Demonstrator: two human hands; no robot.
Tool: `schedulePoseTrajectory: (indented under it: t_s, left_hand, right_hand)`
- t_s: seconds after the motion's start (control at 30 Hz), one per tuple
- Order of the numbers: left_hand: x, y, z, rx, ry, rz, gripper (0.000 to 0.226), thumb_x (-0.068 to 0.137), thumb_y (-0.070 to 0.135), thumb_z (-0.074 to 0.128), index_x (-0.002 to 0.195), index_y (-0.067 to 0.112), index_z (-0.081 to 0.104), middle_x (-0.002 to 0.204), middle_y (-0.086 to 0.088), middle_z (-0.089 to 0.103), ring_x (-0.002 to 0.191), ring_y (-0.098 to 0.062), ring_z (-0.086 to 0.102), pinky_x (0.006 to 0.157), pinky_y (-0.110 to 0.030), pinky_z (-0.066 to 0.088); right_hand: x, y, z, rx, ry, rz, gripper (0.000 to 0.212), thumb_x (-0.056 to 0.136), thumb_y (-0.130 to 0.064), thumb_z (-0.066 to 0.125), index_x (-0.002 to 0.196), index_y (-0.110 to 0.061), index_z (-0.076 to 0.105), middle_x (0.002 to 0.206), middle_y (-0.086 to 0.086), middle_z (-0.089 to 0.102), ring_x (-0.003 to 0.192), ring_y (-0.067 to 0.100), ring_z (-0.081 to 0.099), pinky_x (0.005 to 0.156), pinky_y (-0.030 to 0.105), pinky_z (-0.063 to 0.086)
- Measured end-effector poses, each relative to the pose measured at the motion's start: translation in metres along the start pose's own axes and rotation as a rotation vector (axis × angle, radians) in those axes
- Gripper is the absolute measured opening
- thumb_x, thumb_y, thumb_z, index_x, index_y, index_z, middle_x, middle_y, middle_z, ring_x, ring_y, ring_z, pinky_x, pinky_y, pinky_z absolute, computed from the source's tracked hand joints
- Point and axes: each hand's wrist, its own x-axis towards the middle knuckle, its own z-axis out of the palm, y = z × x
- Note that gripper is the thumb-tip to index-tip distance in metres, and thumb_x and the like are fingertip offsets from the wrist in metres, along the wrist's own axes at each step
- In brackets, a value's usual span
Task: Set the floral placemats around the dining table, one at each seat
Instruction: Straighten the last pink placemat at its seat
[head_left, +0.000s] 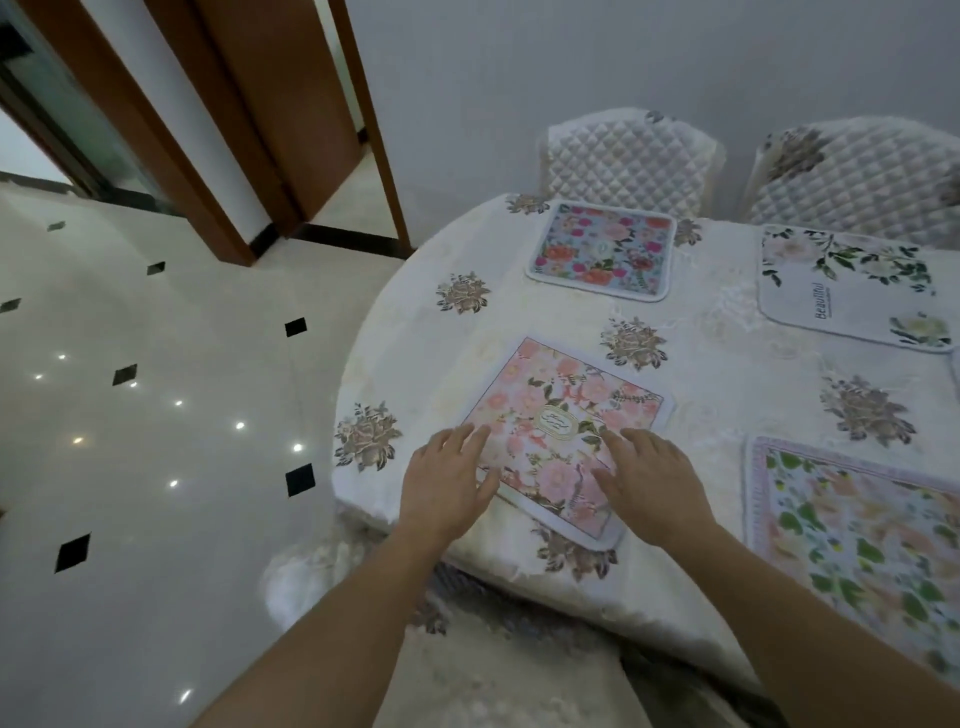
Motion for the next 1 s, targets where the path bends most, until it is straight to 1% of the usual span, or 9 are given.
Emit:
schedulePoseTrajectory:
  t_s: [0.2,0.3,0.37,0.43,0.6,0.73,0.83,0.93,1.0]
  left_hand:
    - [0.048,-0.049,0.017,-0.04,-0.089,0.095,0.06,0.096,0.053,0.039,0.149,0.024,0.034,0.15,0.004,0.042,0.134,-0.02,0.04,0.105,-0.039,0.042]
    - [0.07,-0.058,0.025,-0.061,-0.101,0.124,0.058,0.097,0.052,0.038,0.148,0.024,0.034,0.15,0.003,0.042,0.133,-0.02,0.041,0.104,-0.038,0.042]
    - [0.086,-0.06,0.033,-0.064,-0.089,0.137,0.055,0.096,0.051,0.042,0.143,0.023,0.04,0.146,0.002,0.047,0.129,-0.021,0.046,0.1,-0.037,0.045]
    - [0.101,-0.061,0.042,-0.088,-0.057,0.142,0.051,0.094,0.05,0.048,0.135,0.02,0.05,0.136,0.0,0.056,0.119,-0.022,0.054,0.091,-0.037,0.051]
    - [0.131,-0.06,0.059,-0.153,-0.068,0.091,0.045,0.092,0.048,0.051,0.125,0.017,0.055,0.123,-0.006,0.059,0.105,-0.027,0.056,0.081,-0.04,0.052]
    - [0.147,-0.056,0.063,-0.234,-0.073,0.043,0.042,0.092,0.047,0.052,0.118,0.013,0.056,0.113,-0.011,0.058,0.098,-0.03,0.052,0.081,-0.041,0.048]
    - [0.154,-0.05,0.063,-0.297,-0.043,0.013,0.041,0.092,0.041,0.06,0.115,0.008,0.059,0.105,-0.014,0.058,0.093,-0.03,0.05,0.082,-0.04,0.043]
    - [0.161,-0.048,0.065,-0.346,-0.091,-0.062,0.044,0.092,0.044,0.059,0.12,0.011,0.054,0.109,-0.011,0.056,0.095,-0.026,0.05,0.083,-0.036,0.041]
    - [0.166,-0.048,0.066,-0.388,-0.123,-0.128,0.045,0.092,0.042,0.058,0.123,0.01,0.052,0.111,-0.01,0.055,0.098,-0.026,0.053,0.083,-0.036,0.042]
  right_hand:
    - [0.023,-0.032,0.008,0.003,0.002,0.141,0.045,0.094,-0.043,0.051,0.132,-0.019,0.051,0.13,0.009,0.059,0.121,0.029,0.054,0.1,0.044,0.044]
    - [0.027,-0.036,0.009,0.018,-0.018,0.237,0.048,0.094,-0.044,0.05,0.136,-0.021,0.047,0.132,0.006,0.057,0.123,0.027,0.053,0.102,0.041,0.044]
    - [0.031,-0.035,0.011,0.05,-0.061,0.316,0.052,0.095,-0.045,0.046,0.141,-0.021,0.04,0.139,0.006,0.051,0.126,0.026,0.049,0.1,0.041,0.045]
    - [0.034,-0.033,0.015,0.082,-0.083,0.399,0.053,0.096,-0.042,0.046,0.143,-0.018,0.038,0.14,0.009,0.048,0.123,0.028,0.05,0.094,0.041,0.049]
    - [0.038,-0.025,0.034,0.203,-0.028,0.612,0.046,0.096,-0.033,0.047,0.138,-0.015,0.043,0.12,0.014,0.053,0.104,0.031,0.053,0.076,0.041,0.052]
    - [0.042,-0.02,0.048,0.373,0.023,0.819,0.042,0.098,-0.042,0.045,0.129,-0.014,0.047,0.109,0.014,0.05,0.094,0.033,0.053,0.069,0.039,0.048]
    - [0.045,-0.015,0.058,0.482,0.032,0.923,0.045,0.094,-0.039,0.052,0.13,-0.012,0.046,0.114,0.015,0.05,0.098,0.033,0.053,0.075,0.04,0.047]
    - [0.051,-0.012,0.062,0.599,0.1,1.023,0.051,0.091,-0.036,0.057,0.134,-0.009,0.044,0.121,0.016,0.053,0.108,0.034,0.054,0.085,0.043,0.047]
    - [0.057,-0.01,0.064,0.689,0.147,1.107,0.052,0.091,-0.035,0.058,0.133,-0.006,0.046,0.123,0.017,0.056,0.109,0.034,0.055,0.086,0.041,0.046]
